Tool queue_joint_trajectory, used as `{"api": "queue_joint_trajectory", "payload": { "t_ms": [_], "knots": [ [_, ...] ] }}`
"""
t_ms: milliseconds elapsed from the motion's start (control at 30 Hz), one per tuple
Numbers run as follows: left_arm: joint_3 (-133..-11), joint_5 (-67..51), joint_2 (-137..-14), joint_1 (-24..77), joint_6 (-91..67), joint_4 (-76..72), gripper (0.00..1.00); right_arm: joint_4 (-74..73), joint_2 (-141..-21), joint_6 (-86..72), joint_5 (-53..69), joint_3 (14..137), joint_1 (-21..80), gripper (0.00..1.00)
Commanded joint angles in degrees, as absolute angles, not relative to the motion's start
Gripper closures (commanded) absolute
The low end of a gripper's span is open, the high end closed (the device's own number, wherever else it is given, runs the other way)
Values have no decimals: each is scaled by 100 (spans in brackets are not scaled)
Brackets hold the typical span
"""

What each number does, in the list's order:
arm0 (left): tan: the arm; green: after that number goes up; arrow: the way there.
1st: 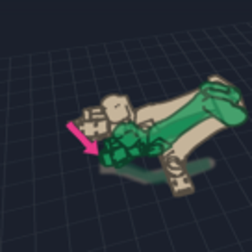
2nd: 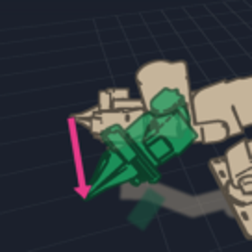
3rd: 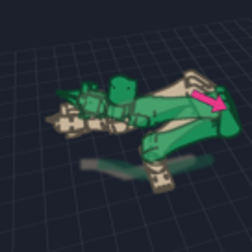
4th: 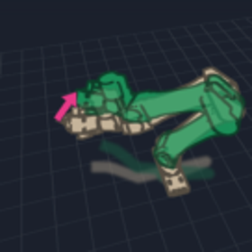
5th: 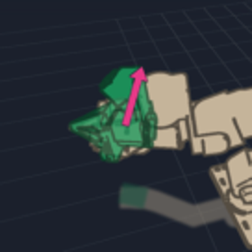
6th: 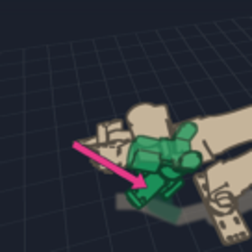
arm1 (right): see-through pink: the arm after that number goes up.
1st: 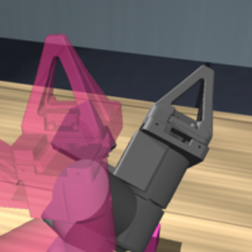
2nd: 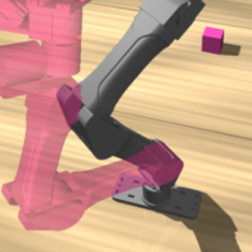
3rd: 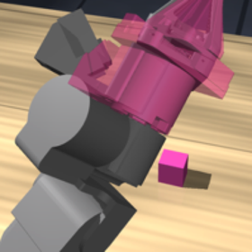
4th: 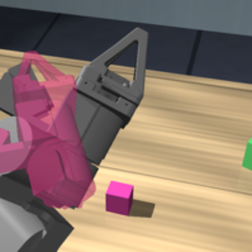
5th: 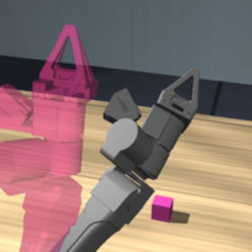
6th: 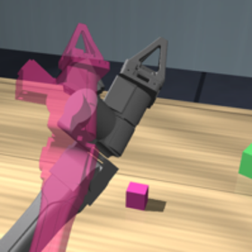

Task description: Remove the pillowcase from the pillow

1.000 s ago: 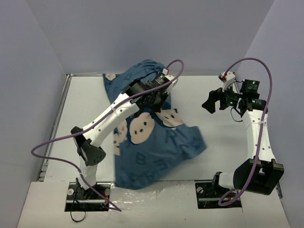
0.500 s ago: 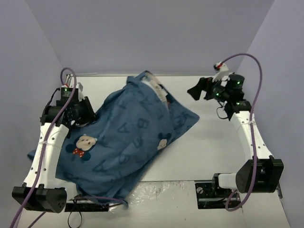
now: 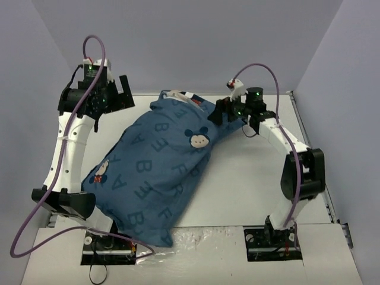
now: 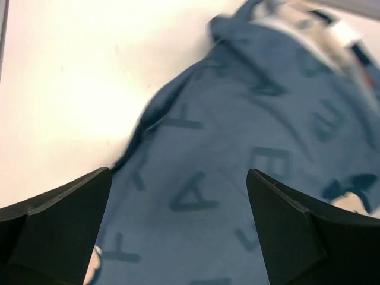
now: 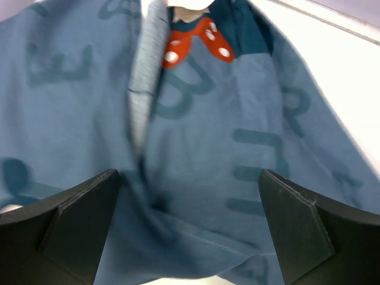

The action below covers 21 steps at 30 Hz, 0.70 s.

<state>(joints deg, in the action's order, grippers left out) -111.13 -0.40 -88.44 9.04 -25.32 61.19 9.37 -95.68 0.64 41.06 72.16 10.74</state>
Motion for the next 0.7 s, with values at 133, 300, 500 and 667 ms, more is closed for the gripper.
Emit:
{"api": "queue_joint_trajectory", "payload": {
  "t_ms": [133,300,500,667],
  "knots": [
    [-11674,-192,-9088,2309,-2144,6381,3,1142,-10643,536,2998,8542,1432,2],
    [-10223,219,-9377,3636,-2433,6302,5,959,-11170,343,2487,8850,1503,22],
    [-9712,930,-9711,3990,-2628,6319,6,677,-10611,218,3365,7606,1266,100],
    [-9676,1651,-10036,3885,-2698,6539,6,221,-8467,991,4217,5490,1327,100]
  ]
}}
